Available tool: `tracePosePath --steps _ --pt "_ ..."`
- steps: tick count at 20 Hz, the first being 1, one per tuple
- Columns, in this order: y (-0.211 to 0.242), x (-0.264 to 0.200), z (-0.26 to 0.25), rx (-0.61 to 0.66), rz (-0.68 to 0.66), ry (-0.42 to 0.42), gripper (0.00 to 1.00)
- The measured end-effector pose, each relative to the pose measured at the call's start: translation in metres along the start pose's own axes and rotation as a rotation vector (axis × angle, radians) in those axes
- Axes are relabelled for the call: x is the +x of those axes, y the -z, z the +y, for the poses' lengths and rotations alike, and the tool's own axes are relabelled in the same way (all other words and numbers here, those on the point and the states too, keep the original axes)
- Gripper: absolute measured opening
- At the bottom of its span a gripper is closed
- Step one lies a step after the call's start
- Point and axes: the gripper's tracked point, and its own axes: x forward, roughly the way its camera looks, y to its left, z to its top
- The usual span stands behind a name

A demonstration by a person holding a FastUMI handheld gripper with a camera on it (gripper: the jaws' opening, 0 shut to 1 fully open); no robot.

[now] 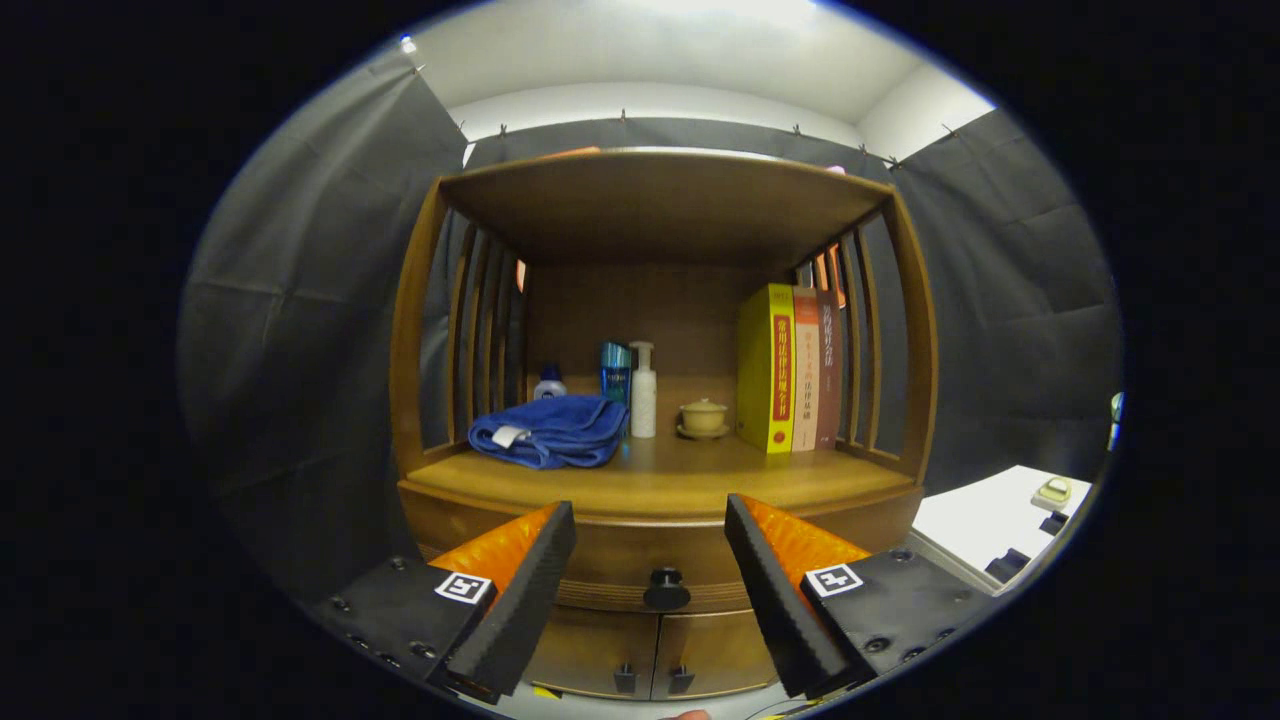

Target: Pull open the drawer, take out the items inside it, and place them on the countertop above the cabinet.

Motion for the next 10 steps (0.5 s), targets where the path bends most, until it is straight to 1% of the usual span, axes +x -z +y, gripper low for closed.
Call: tracePosePath --steps 4,6,7,10 --pt "0.057 0.023 -0.005 0.025 0.067 0.020 0.98" --pt "0.079 0.035 -0.010 0.006 0.087 0.022 0.98" --pt "0.089 0.039 -0.012 -0.010 0.098 0.023 0.98" --pt "0.098 0.051 -0.010 -0.043 0.078 0.018 0.96"
